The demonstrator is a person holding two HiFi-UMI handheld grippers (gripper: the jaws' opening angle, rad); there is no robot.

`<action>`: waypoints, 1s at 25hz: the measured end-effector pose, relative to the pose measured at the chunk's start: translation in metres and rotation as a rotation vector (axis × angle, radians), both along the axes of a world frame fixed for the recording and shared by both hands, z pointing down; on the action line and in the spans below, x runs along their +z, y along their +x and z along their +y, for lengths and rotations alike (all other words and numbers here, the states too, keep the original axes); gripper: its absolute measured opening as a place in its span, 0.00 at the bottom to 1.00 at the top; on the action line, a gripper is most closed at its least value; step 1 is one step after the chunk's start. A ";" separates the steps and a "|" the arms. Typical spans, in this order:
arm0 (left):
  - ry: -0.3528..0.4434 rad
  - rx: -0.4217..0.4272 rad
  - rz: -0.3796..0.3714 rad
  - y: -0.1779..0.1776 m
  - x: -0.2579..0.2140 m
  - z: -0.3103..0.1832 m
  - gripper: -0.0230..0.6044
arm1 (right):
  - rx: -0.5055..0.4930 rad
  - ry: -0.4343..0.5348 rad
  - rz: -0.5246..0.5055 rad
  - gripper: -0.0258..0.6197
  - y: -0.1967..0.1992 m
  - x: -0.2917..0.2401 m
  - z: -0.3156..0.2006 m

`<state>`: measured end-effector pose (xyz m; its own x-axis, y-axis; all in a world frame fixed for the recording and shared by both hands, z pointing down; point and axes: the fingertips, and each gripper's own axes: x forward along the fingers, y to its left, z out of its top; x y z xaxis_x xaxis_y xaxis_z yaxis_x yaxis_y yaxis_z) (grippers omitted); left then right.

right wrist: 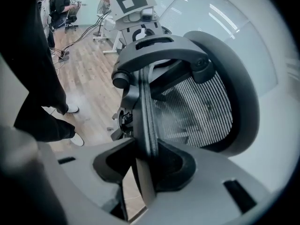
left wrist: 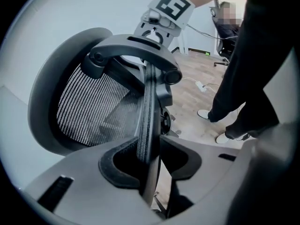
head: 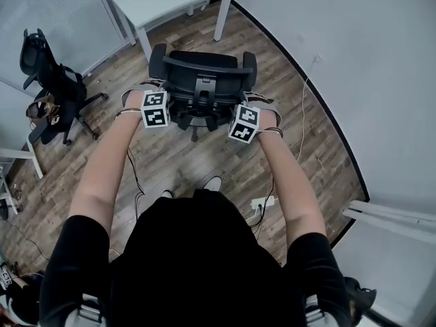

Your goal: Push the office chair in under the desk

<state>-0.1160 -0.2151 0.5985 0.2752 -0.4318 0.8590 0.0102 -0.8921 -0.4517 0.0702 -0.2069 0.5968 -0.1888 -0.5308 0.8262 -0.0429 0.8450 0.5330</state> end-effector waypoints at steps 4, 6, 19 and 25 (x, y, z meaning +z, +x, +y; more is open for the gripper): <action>0.002 -0.037 -0.005 0.016 -0.001 -0.022 0.23 | -0.035 0.013 -0.007 0.24 0.016 -0.001 -0.028; 0.003 -0.055 -0.004 0.021 -0.001 -0.032 0.23 | -0.049 0.016 -0.009 0.24 0.021 -0.002 -0.041; 0.007 -0.126 0.007 0.042 -0.001 -0.095 0.24 | -0.110 0.010 -0.009 0.24 0.042 -0.002 -0.113; 0.002 -0.139 0.013 0.042 -0.001 -0.129 0.24 | -0.130 0.015 -0.003 0.24 0.042 -0.003 -0.152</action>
<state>-0.0739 -0.3440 0.5978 0.2238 -0.4687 0.8545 -0.1198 -0.8834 -0.4531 0.1117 -0.3587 0.5941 -0.2593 -0.5140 0.8177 0.0650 0.8354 0.5457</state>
